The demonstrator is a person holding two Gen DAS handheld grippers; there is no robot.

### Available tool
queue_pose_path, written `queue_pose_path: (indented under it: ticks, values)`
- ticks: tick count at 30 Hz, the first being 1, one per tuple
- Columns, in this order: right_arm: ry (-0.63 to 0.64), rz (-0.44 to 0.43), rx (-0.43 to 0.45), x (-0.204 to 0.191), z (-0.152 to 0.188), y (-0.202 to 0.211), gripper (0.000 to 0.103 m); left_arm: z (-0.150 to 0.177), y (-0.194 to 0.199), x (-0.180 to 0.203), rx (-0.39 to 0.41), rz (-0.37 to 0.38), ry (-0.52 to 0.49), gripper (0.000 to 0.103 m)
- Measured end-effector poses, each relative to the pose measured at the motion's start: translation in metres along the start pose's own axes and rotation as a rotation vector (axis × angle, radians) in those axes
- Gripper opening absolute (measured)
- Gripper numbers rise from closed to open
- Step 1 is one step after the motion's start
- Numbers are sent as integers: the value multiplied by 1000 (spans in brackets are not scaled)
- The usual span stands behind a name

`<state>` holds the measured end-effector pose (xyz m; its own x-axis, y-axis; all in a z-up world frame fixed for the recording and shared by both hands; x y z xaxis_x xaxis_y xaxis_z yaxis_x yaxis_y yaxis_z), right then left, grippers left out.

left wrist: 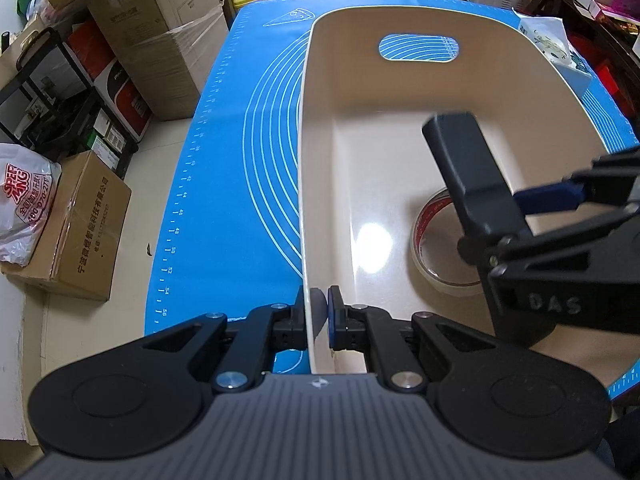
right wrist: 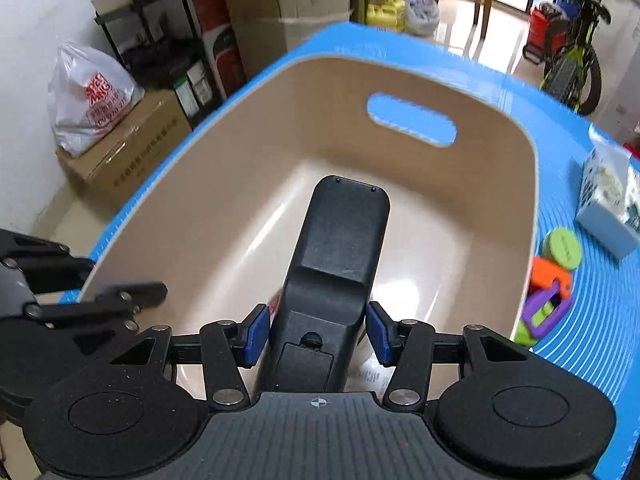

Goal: Organize rigid objects
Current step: 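Carry the remote into the basket and open the right gripper, then grasp the white charger with the right gripper and lift it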

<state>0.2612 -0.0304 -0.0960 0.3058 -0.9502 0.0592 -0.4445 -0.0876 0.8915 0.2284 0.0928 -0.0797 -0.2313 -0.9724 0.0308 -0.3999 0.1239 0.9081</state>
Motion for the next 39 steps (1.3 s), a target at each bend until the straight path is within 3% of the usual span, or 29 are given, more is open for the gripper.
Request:
queue_pose_path:
  ticks: [8,10,14,21,26,31,39]
  values:
    - [-6,4,-30,1,6,-5,56,-2,-1,1,1,-7,6,9]
    - [-34,-28,-22,9,4,0,65,-2,0,1,3,-7,8,9]
    - [-45,-54,32,24,5,21,68,-1,1,0,4,-6,15,9]
    - [-125,-46,132,78,-1,64,69,-1,1,1,3,-10,15,9]
    - [-187,30,163,124,-1,77,71,-1,1,1,3,-9,14,9]
    - [-241,104,101,161,18,59,72,-1,1,2,1,-14,10,10]
    - [-262,86,-74,168,54,1,71,-1,0,1,1,-13,12,10]
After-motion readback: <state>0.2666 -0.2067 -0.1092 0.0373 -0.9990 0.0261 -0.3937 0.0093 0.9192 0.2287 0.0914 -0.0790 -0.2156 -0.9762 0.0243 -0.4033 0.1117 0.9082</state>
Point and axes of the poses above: each gripper's, at about its wrist camera, not at the fingertips, and y roughly against the way its jaws point, x to its right, z to its underside, the point moved 2 cm from there along -y, roughly the way its jaws point, and after that the axes turned 9 degrees about z, right-handed, at the moved point
